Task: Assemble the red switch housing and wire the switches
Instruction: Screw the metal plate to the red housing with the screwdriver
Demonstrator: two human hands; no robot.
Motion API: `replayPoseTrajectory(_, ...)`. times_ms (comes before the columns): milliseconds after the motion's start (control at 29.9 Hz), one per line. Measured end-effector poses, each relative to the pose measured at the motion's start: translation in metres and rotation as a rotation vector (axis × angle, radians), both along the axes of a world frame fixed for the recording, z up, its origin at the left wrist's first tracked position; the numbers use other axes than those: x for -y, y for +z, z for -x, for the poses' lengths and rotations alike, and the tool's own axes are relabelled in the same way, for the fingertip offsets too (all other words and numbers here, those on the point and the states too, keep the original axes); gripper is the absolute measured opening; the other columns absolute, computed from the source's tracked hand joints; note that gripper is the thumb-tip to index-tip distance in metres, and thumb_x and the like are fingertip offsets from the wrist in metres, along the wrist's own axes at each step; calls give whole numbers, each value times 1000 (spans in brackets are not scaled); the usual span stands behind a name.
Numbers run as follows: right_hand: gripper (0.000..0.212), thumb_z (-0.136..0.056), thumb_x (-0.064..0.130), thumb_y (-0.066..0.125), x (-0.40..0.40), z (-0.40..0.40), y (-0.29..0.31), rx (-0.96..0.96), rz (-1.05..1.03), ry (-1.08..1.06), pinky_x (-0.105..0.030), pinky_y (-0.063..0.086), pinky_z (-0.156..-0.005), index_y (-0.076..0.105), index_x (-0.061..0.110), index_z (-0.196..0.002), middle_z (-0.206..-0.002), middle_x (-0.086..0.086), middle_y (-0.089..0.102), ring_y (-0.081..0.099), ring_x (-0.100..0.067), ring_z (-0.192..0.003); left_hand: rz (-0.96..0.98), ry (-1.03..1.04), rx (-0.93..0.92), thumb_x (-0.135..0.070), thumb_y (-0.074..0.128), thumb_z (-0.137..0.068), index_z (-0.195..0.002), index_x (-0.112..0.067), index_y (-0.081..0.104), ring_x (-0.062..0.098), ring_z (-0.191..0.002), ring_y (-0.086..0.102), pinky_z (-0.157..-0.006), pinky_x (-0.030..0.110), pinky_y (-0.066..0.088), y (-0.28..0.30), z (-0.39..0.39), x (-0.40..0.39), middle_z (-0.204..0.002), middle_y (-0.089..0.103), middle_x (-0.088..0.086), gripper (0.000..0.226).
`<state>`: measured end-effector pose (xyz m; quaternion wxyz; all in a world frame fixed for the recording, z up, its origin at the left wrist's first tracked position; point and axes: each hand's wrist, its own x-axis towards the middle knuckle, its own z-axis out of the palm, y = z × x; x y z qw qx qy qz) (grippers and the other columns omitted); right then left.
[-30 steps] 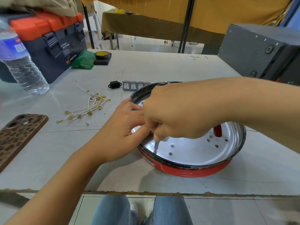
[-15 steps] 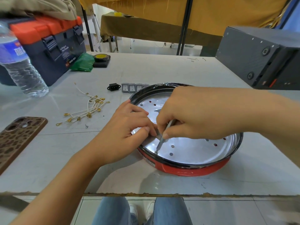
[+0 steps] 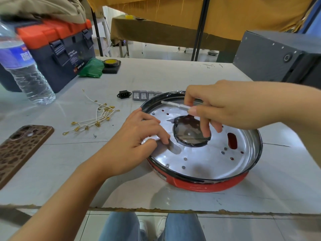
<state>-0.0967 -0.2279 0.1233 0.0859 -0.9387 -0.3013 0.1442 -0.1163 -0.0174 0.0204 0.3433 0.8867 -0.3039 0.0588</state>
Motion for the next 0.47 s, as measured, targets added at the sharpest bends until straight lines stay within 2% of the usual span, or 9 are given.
replayPoseTrajectory(134, 10, -96, 26, 46, 10, -5, -16, -34, -179, -95, -9, 44, -63, 46, 32, -88, -83, 21, 70, 62, 6, -74, 54, 15, -81, -14, 42, -74, -95, -33, 60, 3, -127, 35, -98, 10, 29, -2, -3, -3, -114, 58, -8, 34)
replayPoseTrajectory(201, 9, -94, 22, 52, 10, -5, -26, -88, -277, -140, -17, 46, -66, 51, 27, -86, -86, 13, 72, 61, 3, -72, 91, 26, -68, -15, 44, -76, -99, -31, 56, 0, -129, 32, -98, 4, 24, -3, -4, -4, -120, 54, -10, 31)
replayPoseTrajectory(267, 9, -90, 20, 57, 9, -4, -35, -116, -336, -163, -23, 47, -66, 59, 23, -82, -81, 8, 71, 59, -1, -68, 125, 38, -14, -13, 47, -78, -103, -24, 55, 2, -129, 33, -99, 4, 21, -5, -4, -5, -123, 52, -13, 29)
replayPoseTrajectory(368, 7, -81, 24, 68, 8, -6, -44, -90, -305, -186, -34, 49, -67, 69, 23, -74, -72, 1, 69, 58, -10, -65, 160, 112, 52, -13, 50, -81, -110, -23, 54, 3, -127, 35, -100, 6, 24, -8, -3, -8, -129, 46, -18, 31)
replayPoseTrajectory(468, 8, -77, 30, 73, 7, -8, -48, -185, -200, -189, -40, 50, -64, 73, 24, -73, -70, -1, 66, 56, -16, -63, 192, 203, 99, -25, 51, -85, -113, -27, 53, -6, -123, 38, -97, 2, 24, -10, -3, -9, -129, 46, -19, 28)
